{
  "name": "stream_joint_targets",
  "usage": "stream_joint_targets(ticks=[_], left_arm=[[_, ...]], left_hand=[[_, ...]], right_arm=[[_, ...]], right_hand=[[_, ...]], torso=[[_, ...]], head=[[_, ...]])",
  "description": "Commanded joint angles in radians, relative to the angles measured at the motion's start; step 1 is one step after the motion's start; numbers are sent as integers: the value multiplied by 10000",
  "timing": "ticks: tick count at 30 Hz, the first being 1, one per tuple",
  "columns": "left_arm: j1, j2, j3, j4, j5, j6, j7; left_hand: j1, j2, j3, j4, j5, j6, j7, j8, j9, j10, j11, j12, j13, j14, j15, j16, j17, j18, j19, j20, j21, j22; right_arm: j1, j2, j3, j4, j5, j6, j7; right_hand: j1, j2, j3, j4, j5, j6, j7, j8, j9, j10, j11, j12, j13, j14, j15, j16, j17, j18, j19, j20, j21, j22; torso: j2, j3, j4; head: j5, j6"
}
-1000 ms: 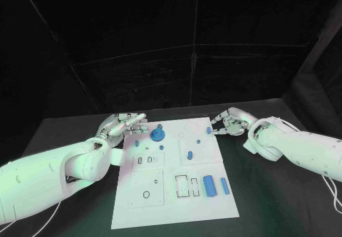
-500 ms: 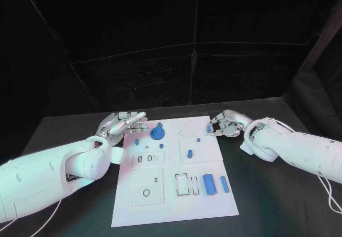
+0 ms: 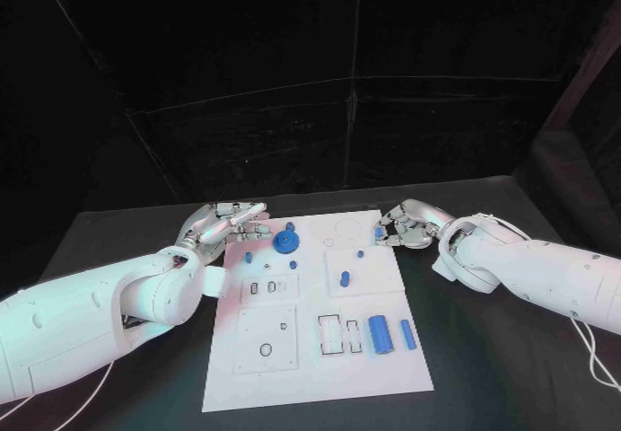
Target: Assemble the parts on the task board
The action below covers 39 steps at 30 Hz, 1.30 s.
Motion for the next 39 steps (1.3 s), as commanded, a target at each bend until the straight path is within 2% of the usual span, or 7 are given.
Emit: stream_joint_targets(ticks=[1, 12, 14, 16, 26, 31, 39], left_arm=[[12, 11, 8, -14, 14, 119, 21], [13, 8, 8, 5, 15, 119, -16], [13, 8, 8, 7, 15, 117, -16], [13, 8, 8, 9, 15, 110, -9], [14, -11, 8, 50, 89, 24, 74], [19, -52, 9, 112, 99, 20, 78], [40, -82, 10, 199, 105, 14, 83]], left_hand=[[94, 4, 4, -47, 53, 57, 18, -47, 5, 57, -9, -21, -8, 8, -28, -50, 15, 134, 58, -8, -18, -16], [66, 61, 27, -33, 49, 44, 49, -65, -1, 41, 10, -38, -17, 4, -19, -69, 29, 129, 56, -6, -25, -19], [54, 75, 30, -26, 49, 42, 55, -69, -2, 39, 13, -42, -19, 3, -17, -74, 33, 128, 55, -5, -27, -19], [54, 75, 30, -26, 49, 42, 55, -69, -2, 39, 13, -42, -19, 3, -17, -74, 33, 128, 55, -5, -27, -19], [33, 114, 44, -12, 51, 45, 62, -73, -2, 41, 18, -45, -22, 9, -15, -80, 44, 128, 57, -4, -30, -20], [34, 123, 50, -13, 51, 47, 62, -74, -2, 44, 17, -45, -22, 12, -15, -81, 47, 128, 59, -5, -30, -20], [37, 132, 56, -16, 52, 50, 61, -74, -2, 48, 16, -44, -22, 15, -16, -83, 50, 129, 60, -5, -30, -20]], right_arm=[[-1, 36, -5, -17, -17, -73, -34], [-1, 58, -4, -72, 10, -378, -89], [-1, 60, -4, -75, 11, -436, -87], [-1, 68, -4, -75, 15, -540, -52], [-1, 49, 1, 102, -97, -1789, 365], [5, -149, 7, 635, -32, -2000, 160], [53, -268, 22, 2203, 43, -1707, -1139]], right_hand=[[20, 75, 72, 3, -58, 98, 14, 59, 16, 92, -24, 48, -4, 891, -66, 25, 1979, -110, 16, -50, 55, 9], [86, 302, 349, -35, -138, 687, -169, 352, 80, 110, -170, 63, 24, 889, -175, 18, 1971, -107, 20, -130, 58, 14], [144, 357, 447, -78, -316, 820, -228, 420, 97, 124, -222, 73, 37, 889, -221, 19, 1974, -107, 22, -171, 59, 18], [287, 470, 672, -192, -814, 1020, -317, 528, 124, 151, -305, 91, 63, 892, -299, 23, 1985, -113, 37, -247, 72, 50], [488, 635, 1216, -526, -958, 1375, -471, 758, 205, 379, -440, 335, 312, 920, -419, 80, 2101, -148, 110, -374, 142, 207], [371, 627, 1297, -524, -953, 1319, -457, 733, 196, 392, -431, 330, 316, 921, -421, 81, 2104, -148, 108, -385, 139, 200], [-57, 535, 1327, -362, -1033, 1176, -417, 634, 157, 291, -396, 148, 172, 896, -393, 23, 2000, -140, 87, -367, 113, 152]], torso=[[-1, 6, 1], [5, 0, -9], [1, 2, -8], [2, 3, -5], [-7, 0, -11], [-28, -11, -12], [-64, -59, 26]], head=[[15, 15], [11, 1], [22, 3], [25, 9], [35, 7], [86, 57], [214, 96]])
